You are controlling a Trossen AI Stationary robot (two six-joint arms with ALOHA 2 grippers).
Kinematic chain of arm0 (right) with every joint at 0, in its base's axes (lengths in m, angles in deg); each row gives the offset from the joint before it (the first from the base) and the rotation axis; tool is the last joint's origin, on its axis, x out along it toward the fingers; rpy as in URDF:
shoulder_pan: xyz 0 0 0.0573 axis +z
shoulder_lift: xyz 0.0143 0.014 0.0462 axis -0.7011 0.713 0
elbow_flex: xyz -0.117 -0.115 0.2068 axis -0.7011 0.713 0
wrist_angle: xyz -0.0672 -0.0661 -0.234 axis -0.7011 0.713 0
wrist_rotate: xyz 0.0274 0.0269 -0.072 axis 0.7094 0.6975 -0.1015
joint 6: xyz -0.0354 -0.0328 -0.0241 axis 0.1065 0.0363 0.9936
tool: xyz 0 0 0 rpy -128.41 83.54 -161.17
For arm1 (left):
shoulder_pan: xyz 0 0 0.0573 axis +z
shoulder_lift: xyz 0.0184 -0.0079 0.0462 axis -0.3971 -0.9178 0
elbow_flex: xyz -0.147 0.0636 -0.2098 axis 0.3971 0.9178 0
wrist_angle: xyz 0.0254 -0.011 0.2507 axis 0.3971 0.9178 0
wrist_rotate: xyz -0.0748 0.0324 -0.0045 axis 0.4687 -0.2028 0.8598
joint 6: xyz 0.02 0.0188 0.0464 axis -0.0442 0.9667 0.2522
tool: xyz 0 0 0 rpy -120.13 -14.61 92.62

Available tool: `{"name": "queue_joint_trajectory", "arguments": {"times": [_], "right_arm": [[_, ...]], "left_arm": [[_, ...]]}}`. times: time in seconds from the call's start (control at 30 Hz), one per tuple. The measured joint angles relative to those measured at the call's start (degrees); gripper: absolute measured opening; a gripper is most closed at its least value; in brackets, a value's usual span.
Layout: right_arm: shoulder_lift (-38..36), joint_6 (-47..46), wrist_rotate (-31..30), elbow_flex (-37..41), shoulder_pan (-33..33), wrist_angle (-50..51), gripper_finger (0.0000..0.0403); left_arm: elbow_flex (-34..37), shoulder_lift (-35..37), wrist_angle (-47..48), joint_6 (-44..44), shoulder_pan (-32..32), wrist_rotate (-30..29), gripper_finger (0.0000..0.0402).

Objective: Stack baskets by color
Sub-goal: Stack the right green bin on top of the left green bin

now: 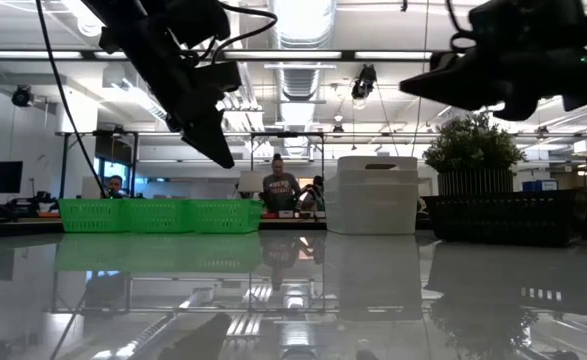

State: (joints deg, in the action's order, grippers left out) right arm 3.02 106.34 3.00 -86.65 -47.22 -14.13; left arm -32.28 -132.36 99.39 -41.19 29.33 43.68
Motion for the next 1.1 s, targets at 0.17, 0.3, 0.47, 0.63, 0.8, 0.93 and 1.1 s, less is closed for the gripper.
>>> {"name": "queue_joint_trajectory", "arguments": {"times": [0.17,0.3,0.47,0.63,0.8,0.93,1.1], "right_arm": [[-7.6,-0.9,-0.2,4.2,-0.1,0.0,0.0017],[-11.7,-1.5,-0.2,5.8,-0.1,0.2,0.0017],[-13.8,-1.5,0.3,6.1,-0.1,0.2,0.0017],[-13.3,-1.4,0.7,5.9,-0.1,0.8,0.0017],[-13.3,-1.1,0.7,5.3,-0.1,0.5,0.0017],[-13.2,-0.8,0.6,4.9,-0.1,0.7,0.0017],[-13.2,0.6,0.2,4.2,-0.1,0.7,0.0017]], "left_arm": [[0.0,0.0,0.0,0.0,0.0,0.0,0.0121],[0.0,0.0,-0.7,-0.1,0.0,-0.5,0.0121],[0.2,0.0,-2.0,-0.1,0.0,-2.1,0.0121],[0.2,0.0,-0.5,0.2,0.0,-1.6,0.0121],[0.2,0.0,8.8,1.2,-0.1,-1.4,0.0121],[0.2,0.0,14.1,6.2,0.0,-2.1,0.0121],[0.2,0.0,15.0,12.9,0.1,-3.1,0.0122]]}}
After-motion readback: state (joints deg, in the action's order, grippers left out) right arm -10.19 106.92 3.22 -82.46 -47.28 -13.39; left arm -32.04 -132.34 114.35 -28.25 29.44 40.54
